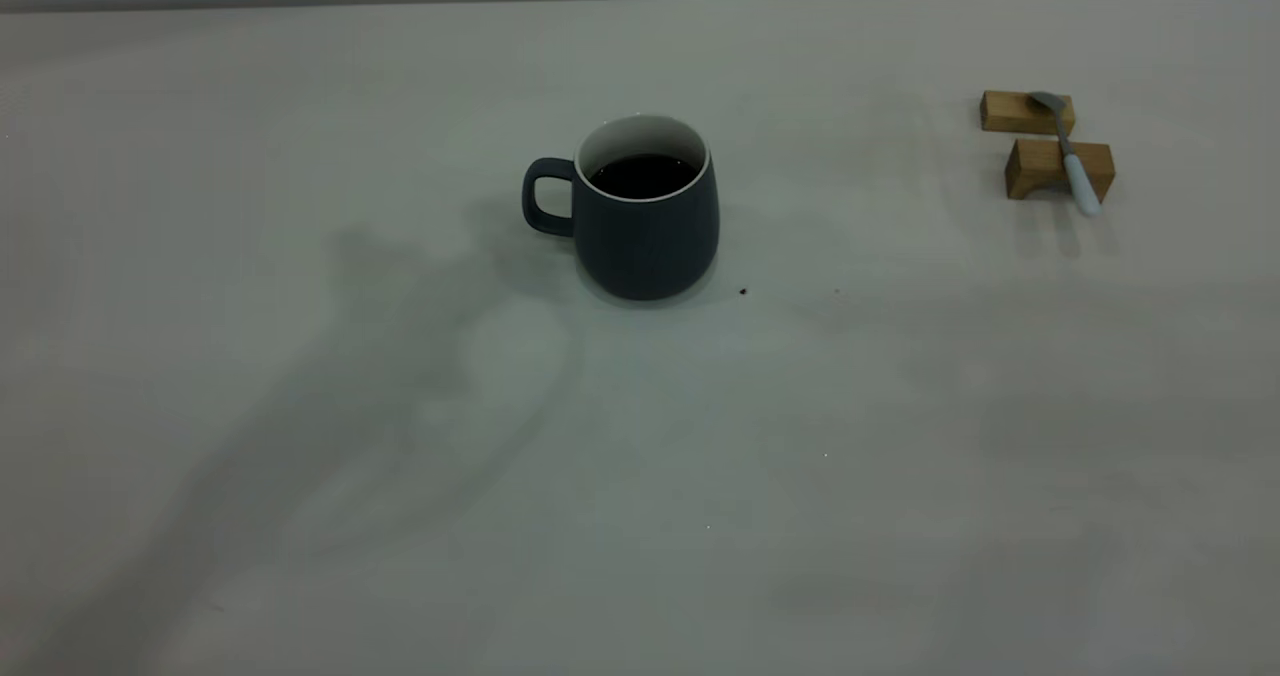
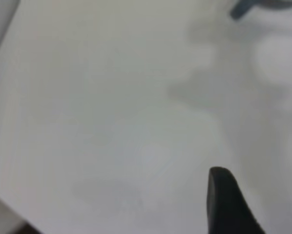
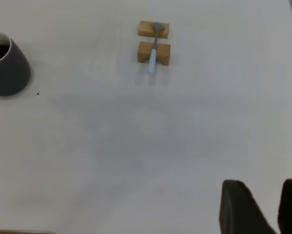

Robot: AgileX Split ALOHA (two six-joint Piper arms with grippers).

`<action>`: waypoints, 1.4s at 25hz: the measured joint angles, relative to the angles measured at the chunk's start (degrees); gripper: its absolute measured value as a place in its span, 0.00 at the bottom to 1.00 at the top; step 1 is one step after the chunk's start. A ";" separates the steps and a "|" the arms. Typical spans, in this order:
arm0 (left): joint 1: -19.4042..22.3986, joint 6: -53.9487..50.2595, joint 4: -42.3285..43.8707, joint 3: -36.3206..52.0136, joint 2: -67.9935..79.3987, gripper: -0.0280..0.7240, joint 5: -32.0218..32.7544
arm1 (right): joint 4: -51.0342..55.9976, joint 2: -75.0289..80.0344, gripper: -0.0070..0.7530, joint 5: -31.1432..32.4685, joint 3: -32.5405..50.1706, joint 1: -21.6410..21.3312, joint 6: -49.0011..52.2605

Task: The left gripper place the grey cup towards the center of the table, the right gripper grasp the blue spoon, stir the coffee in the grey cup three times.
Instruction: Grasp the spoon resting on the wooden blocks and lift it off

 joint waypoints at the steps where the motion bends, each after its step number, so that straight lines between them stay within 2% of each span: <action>1: 0.00 -1.81 -0.07 0.00 -1.99 0.56 1.37 | -0.05 0.00 0.32 0.00 0.00 0.00 0.00; 6: 0.00 -11.05 -0.07 0.61 -10.43 0.51 1.37 | -0.05 0.00 0.32 0.00 0.00 0.00 0.00; 10: 0.00 -13.97 -0.42 4.24 -17.95 0.48 1.37 | -0.05 0.00 0.32 0.00 0.00 0.00 0.00; 13: 0.00 -14.64 -1.50 10.87 -25.50 0.47 1.37 | -0.05 0.00 0.32 0.00 0.00 0.00 0.00; 20: 0.37 -19.76 -4.68 32.26 -45.46 0.47 1.37 | -0.05 0.00 0.32 0.00 0.00 0.00 0.00; 23: 4.59 -23.11 -6.76 40.38 -53.23 0.47 1.37 | -0.05 0.00 0.32 0.00 0.00 0.00 0.00; 29: 18.54 -25.20 -7.42 54.14 -69.91 0.47 1.31 | -0.05 0.00 0.32 0.00 0.00 0.00 0.00; 35: 25.19 -25.44 -7.53 60.93 -84.55 0.47 0.44 | -0.05 0.00 0.32 0.00 0.00 0.00 0.00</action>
